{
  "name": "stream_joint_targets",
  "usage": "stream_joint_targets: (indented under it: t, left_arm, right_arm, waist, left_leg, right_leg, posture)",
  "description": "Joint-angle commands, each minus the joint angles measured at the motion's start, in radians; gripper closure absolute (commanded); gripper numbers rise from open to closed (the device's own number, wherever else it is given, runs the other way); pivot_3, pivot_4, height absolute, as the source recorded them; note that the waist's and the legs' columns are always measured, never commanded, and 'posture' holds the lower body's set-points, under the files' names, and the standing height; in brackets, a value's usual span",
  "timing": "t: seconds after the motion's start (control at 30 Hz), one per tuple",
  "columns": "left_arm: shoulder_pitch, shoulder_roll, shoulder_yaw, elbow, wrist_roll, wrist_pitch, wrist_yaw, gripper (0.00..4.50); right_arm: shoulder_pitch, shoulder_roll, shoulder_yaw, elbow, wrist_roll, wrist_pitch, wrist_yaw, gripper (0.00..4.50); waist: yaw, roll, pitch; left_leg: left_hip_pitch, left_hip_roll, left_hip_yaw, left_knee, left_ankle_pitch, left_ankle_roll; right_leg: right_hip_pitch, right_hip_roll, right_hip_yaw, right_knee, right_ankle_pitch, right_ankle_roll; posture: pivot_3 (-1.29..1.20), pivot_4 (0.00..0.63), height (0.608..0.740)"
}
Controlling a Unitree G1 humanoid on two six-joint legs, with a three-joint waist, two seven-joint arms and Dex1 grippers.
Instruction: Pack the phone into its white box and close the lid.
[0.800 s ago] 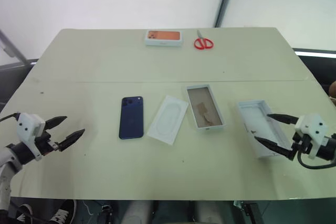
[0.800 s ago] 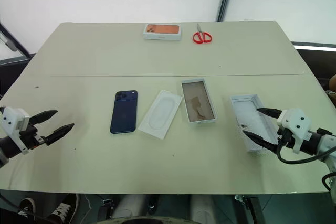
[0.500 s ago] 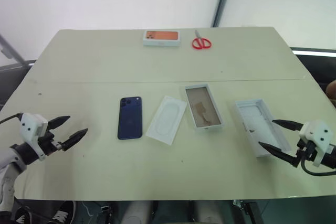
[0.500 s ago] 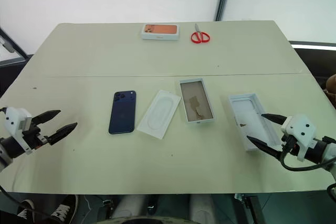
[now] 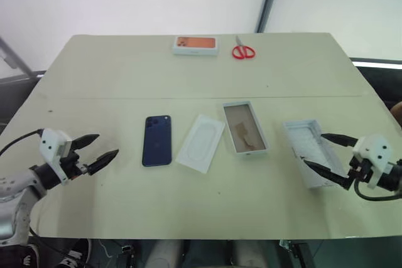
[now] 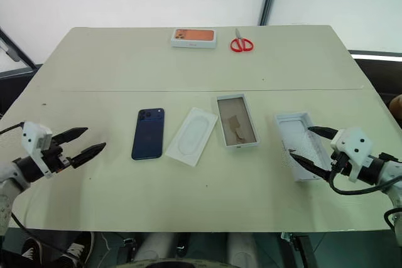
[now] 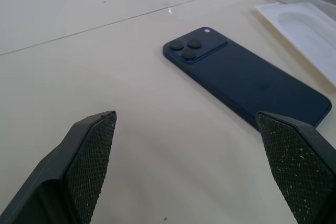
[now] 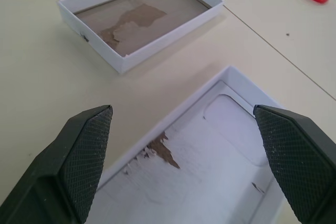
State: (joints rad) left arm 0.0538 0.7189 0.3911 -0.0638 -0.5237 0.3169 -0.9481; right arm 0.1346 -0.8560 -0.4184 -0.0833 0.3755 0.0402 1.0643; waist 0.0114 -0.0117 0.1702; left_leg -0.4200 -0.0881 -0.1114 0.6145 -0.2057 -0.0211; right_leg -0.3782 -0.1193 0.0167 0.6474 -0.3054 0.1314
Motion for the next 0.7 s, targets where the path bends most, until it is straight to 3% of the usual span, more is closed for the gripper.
stream_joint_targets:
  t: [0.03,0.27,0.5,0.7]
  left_arm:
    - [-0.043,-0.002,-0.03,-0.031,-0.006,0.035,0.027,0.02]
    - [-0.15,-0.04,-0.102,-0.027,-0.001,0.08,0.066,0.02]
    - [-0.257,-0.093,-0.2,-0.041,-0.033,0.273,0.134,0.02]
    - [-0.434,-0.217,-0.328,-0.002,-0.057,0.466,0.212,0.02]
  right_arm:
    - [-0.032,-0.014,0.007,-0.028,0.004,0.002,-0.006,0.0]
    - [-0.077,-0.005,0.074,-0.051,0.001,0.018,-0.008,0.0]
    - [-0.125,-0.015,0.143,-0.116,-0.002,0.044,-0.001,0.0]
    - [-0.208,-0.024,0.222,-0.179,0.01,0.089,0.021,0.0]
  waist:
    - [0.0,0.0,0.0]
    - [0.001,0.0,0.0]
    - [-0.001,0.0,0.0]
    - [0.003,-0.001,0.0]
  left_leg:
    - [0.0,0.0,0.0,0.0,0.0,0.0]
    - [0.0,0.0,0.0,0.0,0.0,0.0]
    - [0.0,0.0,0.0,0.0,0.0,0.0]
    - [0.0,-0.002,-0.001,0.002,0.0,0.0]
  right_leg:
    - [0.0,0.0,0.0,0.0,0.001,0.001]
    - [0.0,0.001,-0.001,0.0,0.001,0.001]
    - [0.0,0.001,-0.001,0.001,0.001,0.002]
    - [0.001,0.002,-0.002,0.002,0.001,0.002]
  posture:
    - [0.0,0.15,0.74]
    - [0.0,0.15,0.74]
    - [0.0,0.15,0.74]
    - [0.0,0.15,0.74]
